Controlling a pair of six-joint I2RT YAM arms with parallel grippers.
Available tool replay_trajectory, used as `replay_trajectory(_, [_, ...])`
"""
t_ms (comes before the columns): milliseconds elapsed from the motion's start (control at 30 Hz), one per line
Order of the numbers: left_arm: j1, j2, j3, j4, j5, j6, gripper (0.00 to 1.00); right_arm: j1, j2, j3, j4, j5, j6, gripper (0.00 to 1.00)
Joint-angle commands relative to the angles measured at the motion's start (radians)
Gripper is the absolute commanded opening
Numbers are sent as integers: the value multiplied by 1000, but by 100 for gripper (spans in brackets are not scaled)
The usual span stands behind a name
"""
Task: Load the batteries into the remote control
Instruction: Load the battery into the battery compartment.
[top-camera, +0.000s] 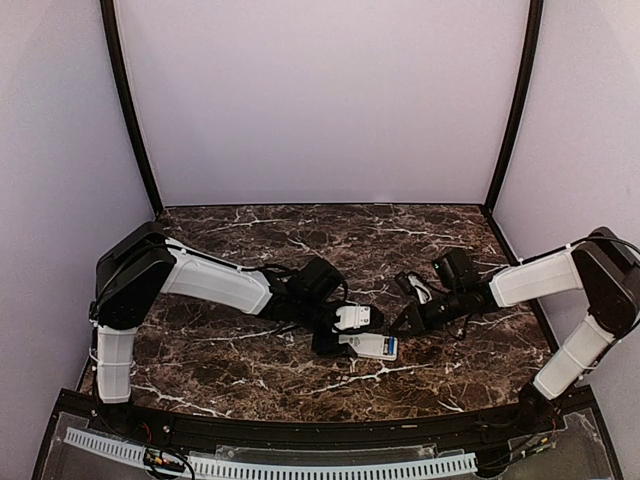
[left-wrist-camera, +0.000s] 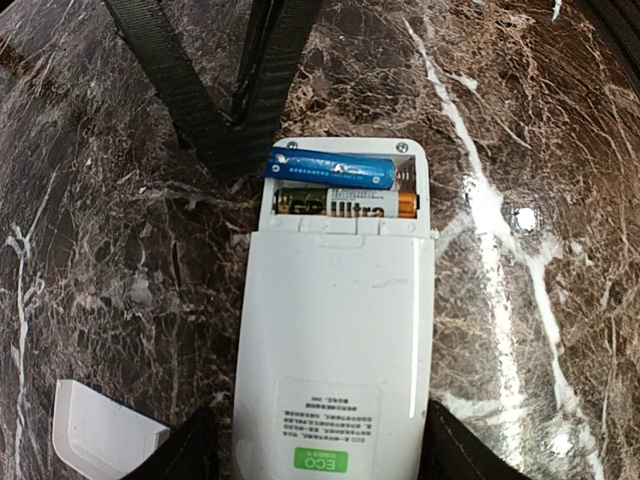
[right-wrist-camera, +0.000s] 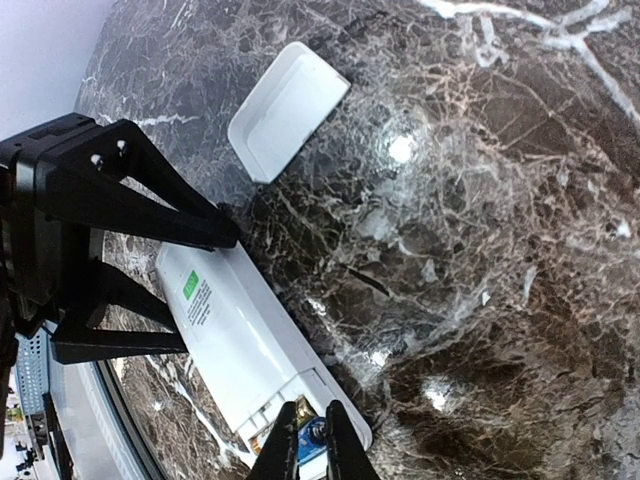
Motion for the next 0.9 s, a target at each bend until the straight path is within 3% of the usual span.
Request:
replay_trajectory(0, [6, 6, -20, -84, -9, 22, 68, 16, -9, -30, 58, 36, 32, 9])
replay_trajectory(867, [6, 15, -10, -97, -19, 22, 68, 75, -41, -100, 132, 100, 71, 9])
